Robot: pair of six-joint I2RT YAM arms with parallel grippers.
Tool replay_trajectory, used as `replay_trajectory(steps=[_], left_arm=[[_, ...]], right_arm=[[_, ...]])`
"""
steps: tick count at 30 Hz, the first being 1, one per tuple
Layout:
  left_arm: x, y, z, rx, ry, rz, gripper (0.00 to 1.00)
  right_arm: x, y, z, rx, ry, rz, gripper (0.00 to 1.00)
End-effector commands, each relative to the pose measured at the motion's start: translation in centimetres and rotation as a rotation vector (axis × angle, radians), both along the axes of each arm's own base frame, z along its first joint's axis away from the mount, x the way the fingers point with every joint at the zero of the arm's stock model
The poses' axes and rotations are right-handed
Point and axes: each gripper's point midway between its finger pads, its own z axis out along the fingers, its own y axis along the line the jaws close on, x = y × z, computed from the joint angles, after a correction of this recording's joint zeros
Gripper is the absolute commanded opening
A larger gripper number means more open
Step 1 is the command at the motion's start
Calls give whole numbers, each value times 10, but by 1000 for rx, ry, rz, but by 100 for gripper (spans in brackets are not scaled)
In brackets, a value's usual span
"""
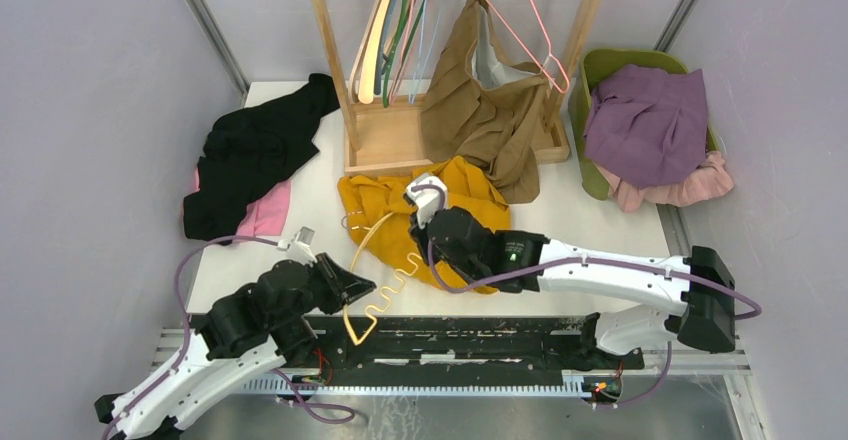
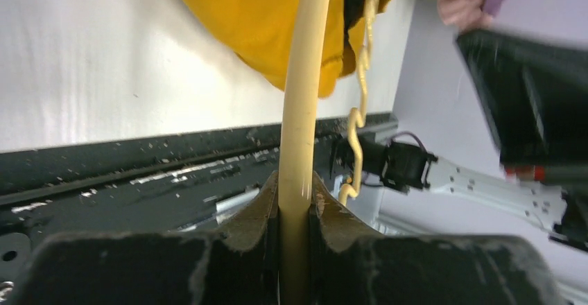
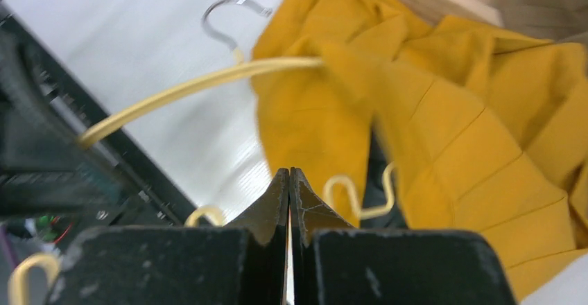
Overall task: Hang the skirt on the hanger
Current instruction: Hang the skirt on the hanger.
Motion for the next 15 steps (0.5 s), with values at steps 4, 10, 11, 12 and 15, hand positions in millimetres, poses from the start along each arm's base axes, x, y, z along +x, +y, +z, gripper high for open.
replay_trajectory(steps=[4,10,11,12,15], left_arm=[[30,35,40,-8,-102,245,3],[19,56,26,18,-75,284,3],[19,56,23,14,-72,285,3],[18,56,19,14,-63,281,3],[17,50,11,11,-49,258,3]], right_arm=[[-56,42,9,102,5,141,1],[-93,68,-2,83,21,209,1],[-95,68,-5,79,30,207,1],[-94,64,-7,78,39,192,2],[-77,42,-6,38,22,110,19]])
